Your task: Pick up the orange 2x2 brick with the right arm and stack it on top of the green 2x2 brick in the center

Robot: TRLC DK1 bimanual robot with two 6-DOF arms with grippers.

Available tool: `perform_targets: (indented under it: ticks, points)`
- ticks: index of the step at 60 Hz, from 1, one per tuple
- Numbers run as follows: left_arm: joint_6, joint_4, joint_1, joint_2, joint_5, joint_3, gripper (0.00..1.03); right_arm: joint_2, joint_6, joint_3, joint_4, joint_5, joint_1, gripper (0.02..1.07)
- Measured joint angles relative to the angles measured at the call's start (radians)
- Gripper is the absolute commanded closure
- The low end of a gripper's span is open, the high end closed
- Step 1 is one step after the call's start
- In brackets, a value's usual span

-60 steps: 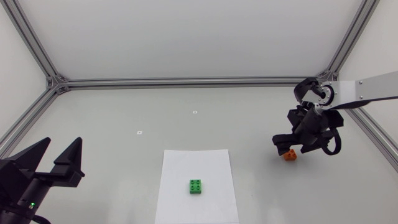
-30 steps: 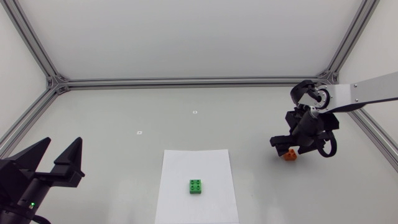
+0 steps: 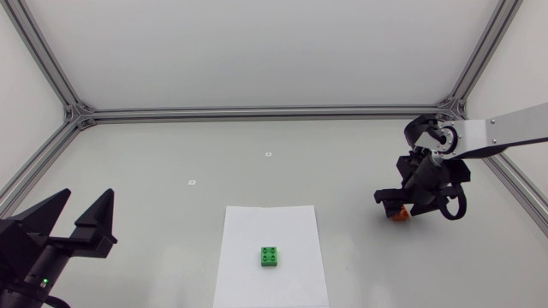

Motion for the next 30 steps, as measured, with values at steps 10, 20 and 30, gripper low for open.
perform_targets:
  ticks: [10, 20, 30]
  points:
    - [0.000, 0.000, 0.000, 0.000, 0.000, 0.000, 0.04, 0.000, 0.000, 0.000, 0.000, -0.001, 0.000, 0.37]
    - [0.000, 0.000, 0.000, 0.000, 0.000, 0.000, 0.04, 0.000, 0.004, 0.000, 0.000, -0.002, 0.000, 0.42]
    - [0.000, 0.000, 0.000, 0.000, 0.000, 0.000, 0.04, -0.004, 0.007, 0.000, 0.002, -0.009, 0.000, 0.48]
